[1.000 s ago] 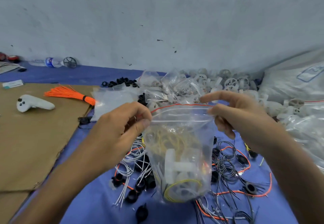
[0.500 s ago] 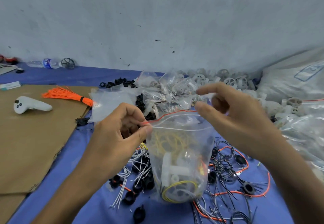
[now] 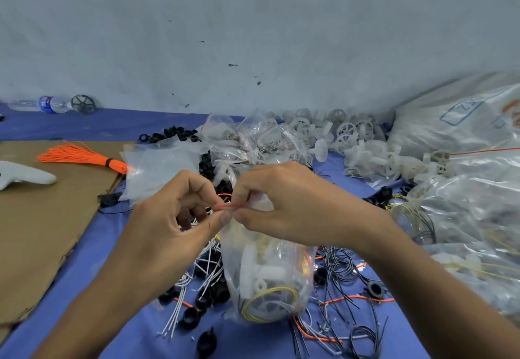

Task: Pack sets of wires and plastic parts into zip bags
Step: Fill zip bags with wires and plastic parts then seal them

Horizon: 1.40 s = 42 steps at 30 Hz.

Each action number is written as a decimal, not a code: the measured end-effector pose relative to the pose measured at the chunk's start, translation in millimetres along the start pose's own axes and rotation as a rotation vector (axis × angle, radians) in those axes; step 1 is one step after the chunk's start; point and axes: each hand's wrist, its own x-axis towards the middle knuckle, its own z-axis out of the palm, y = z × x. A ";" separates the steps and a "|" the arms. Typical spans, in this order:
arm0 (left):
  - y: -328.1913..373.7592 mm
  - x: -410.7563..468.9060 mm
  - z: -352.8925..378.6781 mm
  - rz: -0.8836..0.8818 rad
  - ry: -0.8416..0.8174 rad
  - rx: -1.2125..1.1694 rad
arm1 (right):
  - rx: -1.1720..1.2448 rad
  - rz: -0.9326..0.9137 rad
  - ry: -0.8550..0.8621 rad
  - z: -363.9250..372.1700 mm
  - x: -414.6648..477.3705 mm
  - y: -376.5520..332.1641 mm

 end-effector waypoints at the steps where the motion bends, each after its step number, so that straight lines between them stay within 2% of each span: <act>1: 0.7 0.1 0.9 -0.002 0.007 0.000 | -0.008 0.004 0.001 1.0 1.1 0.4; 7: -0.3 4.9 4.0 -0.008 -0.048 0.149 | -0.027 0.033 0.010 4.8 5.1 6.5; 10: -2.3 4.5 4.8 0.003 -0.021 0.195 | -0.036 0.044 0.006 5.2 4.1 10.8; 34: 5.1 8.7 10.2 0.065 -0.059 0.301 | -0.127 0.018 0.050 5.4 -5.6 20.4; 42: 10.7 5.6 12.0 0.043 -0.068 0.333 | -0.138 0.121 0.072 -7.2 -27.2 35.0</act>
